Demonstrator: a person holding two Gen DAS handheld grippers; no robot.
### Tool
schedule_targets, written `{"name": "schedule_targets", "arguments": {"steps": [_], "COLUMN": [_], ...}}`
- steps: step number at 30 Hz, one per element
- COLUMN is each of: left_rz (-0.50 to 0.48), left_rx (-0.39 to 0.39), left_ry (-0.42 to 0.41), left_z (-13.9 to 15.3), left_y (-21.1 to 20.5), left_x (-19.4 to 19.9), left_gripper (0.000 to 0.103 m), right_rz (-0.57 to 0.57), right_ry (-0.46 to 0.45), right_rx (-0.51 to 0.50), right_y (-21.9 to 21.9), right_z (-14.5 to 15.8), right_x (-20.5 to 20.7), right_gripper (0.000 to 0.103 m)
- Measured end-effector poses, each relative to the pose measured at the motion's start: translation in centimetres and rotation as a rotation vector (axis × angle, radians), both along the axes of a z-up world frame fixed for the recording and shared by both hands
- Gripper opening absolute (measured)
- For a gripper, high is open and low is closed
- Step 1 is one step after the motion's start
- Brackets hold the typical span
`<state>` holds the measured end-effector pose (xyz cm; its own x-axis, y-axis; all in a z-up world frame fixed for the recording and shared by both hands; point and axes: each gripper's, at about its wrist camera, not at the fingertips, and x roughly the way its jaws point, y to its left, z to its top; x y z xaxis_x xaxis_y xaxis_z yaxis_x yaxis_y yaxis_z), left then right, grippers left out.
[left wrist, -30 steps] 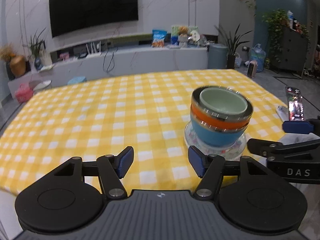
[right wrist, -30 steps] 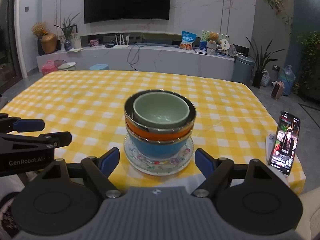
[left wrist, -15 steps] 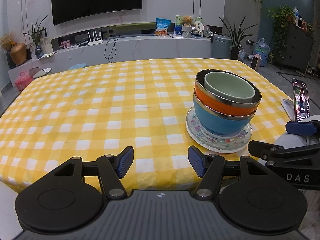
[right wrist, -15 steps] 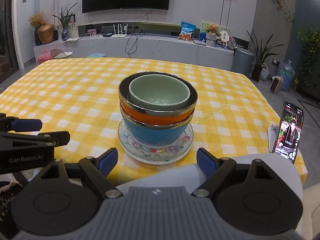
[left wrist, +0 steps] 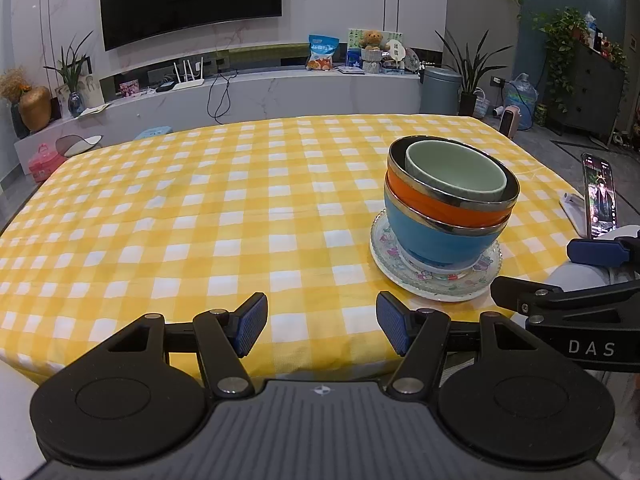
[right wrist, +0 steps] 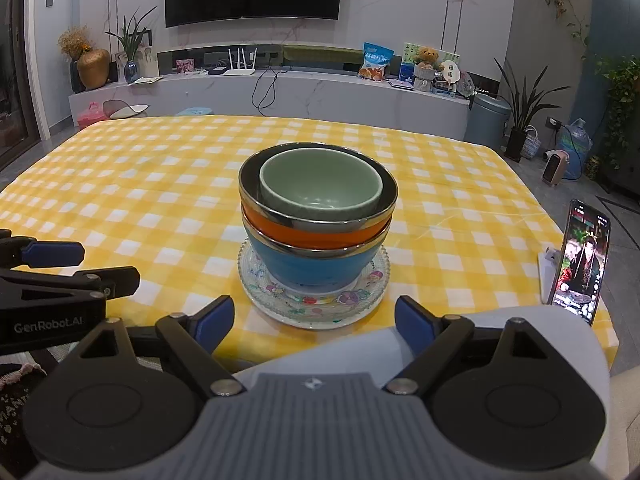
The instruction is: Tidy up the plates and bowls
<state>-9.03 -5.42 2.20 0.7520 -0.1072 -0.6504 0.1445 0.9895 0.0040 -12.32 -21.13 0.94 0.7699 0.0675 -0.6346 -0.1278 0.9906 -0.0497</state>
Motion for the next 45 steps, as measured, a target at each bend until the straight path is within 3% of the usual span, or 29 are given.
{"name": "schedule_targets", "arguments": {"steps": [45], "left_rz": [0.003], "left_rx": [0.0], "left_ry": [0.005], "left_z": [-0.1], "left_y": [-0.08], "left_x": [0.0], "left_gripper": [0.074], "right_rz": [0.009], "right_ry": [0.005], "right_rx": [-0.014], "right_y": [0.33], "right_z": [-0.4], "right_x": [0.31], "right_gripper": [0.088]}}
